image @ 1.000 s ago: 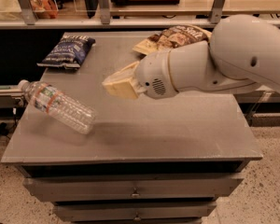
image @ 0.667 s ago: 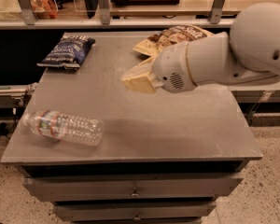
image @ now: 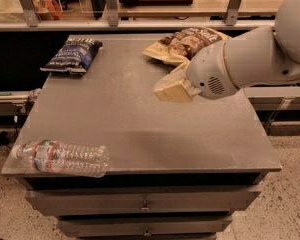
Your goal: Move water bottle near blue chip bag
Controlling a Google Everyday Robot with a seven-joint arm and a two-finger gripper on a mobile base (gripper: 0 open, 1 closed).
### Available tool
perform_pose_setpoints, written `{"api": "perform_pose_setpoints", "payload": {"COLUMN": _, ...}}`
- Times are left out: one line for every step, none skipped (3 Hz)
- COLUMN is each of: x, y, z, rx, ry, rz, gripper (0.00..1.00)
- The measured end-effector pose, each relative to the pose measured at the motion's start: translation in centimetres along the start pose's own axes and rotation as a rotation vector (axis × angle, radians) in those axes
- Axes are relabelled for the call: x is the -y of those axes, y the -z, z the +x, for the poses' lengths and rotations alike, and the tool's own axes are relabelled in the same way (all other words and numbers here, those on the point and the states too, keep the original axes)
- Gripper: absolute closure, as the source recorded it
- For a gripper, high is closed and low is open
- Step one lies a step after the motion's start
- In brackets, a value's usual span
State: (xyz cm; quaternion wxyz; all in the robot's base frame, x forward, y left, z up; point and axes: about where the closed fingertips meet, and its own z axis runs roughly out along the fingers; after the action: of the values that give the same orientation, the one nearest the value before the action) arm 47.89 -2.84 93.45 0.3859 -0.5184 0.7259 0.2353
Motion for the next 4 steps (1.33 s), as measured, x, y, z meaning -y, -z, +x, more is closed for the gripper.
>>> {"api": "perform_pose_setpoints", "payload": {"x": -1.9, "y": 0.9, "z": 1.6, "rx": -0.076, "ry": -0.012, "rz": -0.065, "gripper": 0.14}}
{"api": "perform_pose_setpoints", "payload": {"x": -3.1, "y": 1.3, "z": 2.7, "rx": -0.130, "ry": -0.014, "rz": -0.109, "gripper": 0.00}}
{"api": "perform_pose_setpoints", "payload": {"x": -3.5, "y": 2.1, "z": 2.9, "rx": -0.161, "ry": -0.007, "rz": -0.126, "gripper": 0.00}}
{"api": "perform_pose_setpoints", "payload": {"x": -3.3, "y": 4.2, "z": 2.3, "rx": -0.190, "ry": 0.019, "rz": -0.086, "gripper": 0.00}}
